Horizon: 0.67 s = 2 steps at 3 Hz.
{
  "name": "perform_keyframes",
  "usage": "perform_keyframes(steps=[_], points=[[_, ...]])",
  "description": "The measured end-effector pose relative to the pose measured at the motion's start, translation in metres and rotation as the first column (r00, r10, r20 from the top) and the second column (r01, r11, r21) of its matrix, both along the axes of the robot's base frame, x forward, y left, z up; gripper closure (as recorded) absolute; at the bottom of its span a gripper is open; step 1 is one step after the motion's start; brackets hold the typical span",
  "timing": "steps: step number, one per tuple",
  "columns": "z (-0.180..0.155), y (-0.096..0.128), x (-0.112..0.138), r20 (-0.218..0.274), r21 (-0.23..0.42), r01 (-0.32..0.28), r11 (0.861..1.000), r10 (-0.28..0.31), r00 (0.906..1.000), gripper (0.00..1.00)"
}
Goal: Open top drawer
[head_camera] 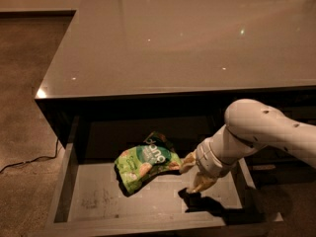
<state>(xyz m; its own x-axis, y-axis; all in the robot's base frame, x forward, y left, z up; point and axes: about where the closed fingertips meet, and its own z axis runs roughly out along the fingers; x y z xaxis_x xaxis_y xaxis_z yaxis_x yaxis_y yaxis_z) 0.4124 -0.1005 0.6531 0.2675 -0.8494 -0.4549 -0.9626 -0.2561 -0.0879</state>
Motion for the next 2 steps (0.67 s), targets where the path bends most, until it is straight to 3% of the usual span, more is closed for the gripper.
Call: perform_keyframes(steps=[2], points=[[-0.023,0.013,-0.003,-0.045,-0.037,-0.041,0.998,0.039,0.9982,0.98]])
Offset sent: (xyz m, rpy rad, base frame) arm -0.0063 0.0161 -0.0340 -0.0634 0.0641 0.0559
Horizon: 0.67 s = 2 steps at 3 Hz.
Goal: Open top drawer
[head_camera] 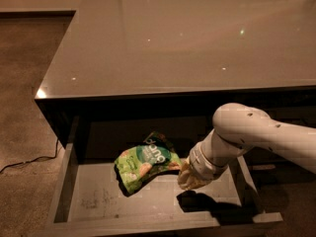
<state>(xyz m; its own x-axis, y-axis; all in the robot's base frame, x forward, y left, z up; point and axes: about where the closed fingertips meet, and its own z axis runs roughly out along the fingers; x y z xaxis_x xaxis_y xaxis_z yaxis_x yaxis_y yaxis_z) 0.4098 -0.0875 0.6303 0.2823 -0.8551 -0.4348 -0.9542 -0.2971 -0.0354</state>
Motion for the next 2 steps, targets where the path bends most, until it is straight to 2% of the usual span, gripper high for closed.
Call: perform_keyframes(steps=[2], points=[[-0.014,-0.006,-0.020,-0.023,-0.031,-0.005,1.000,0.004,0.9997,1.00]])
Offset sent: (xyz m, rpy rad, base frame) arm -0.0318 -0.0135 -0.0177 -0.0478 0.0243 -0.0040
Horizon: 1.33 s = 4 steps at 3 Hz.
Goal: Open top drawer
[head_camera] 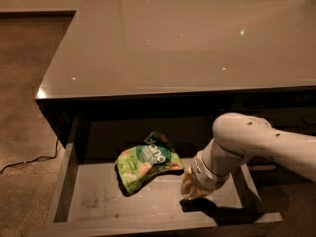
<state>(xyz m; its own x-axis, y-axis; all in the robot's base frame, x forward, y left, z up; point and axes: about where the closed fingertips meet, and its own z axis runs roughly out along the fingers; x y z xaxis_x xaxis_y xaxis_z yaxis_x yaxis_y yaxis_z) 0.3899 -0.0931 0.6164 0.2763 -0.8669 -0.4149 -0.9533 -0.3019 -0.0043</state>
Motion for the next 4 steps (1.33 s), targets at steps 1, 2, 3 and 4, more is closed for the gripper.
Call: perform_keyframes(steps=[1,2,3,4], points=[[0.005,-0.007,-0.012,0.020,-0.011,0.011,1.000,-0.011,0.9997,1.00],[0.009,-0.013,-0.023,0.038,-0.025,0.021,0.999,-0.020,0.9991,1.00],[0.013,-0.022,-0.034,0.051,-0.038,0.038,0.999,-0.036,0.9980,1.00],[0.014,-0.024,-0.044,0.058,-0.043,0.029,0.999,-0.027,0.9980,1.00]])
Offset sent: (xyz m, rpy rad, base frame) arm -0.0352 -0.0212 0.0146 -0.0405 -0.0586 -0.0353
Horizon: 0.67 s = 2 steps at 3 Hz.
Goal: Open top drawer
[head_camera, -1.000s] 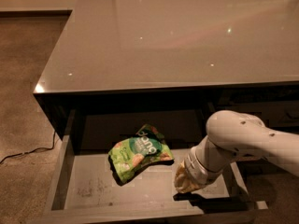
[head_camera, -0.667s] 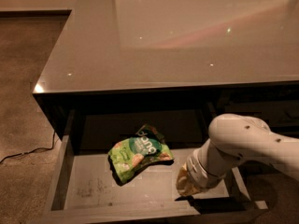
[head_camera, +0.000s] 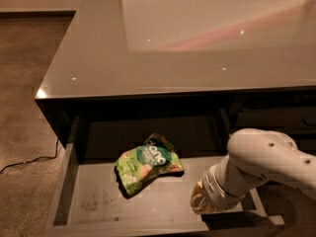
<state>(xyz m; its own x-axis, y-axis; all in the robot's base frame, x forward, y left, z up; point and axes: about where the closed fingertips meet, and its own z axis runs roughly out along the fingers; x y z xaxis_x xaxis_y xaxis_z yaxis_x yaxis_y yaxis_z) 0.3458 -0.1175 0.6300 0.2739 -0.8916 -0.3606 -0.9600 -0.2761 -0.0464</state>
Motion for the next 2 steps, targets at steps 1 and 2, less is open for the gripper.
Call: perform_keyframes(steps=[1,2], points=[[-0.0016,0.0038,-0.0166,-0.006,0.006,-0.019,1.000,0.019,0.9998,1.00],[-0.0018,0.0039,-0.0172,-0.007,0.006,-0.020,1.000,0.020,0.9998,0.81]])
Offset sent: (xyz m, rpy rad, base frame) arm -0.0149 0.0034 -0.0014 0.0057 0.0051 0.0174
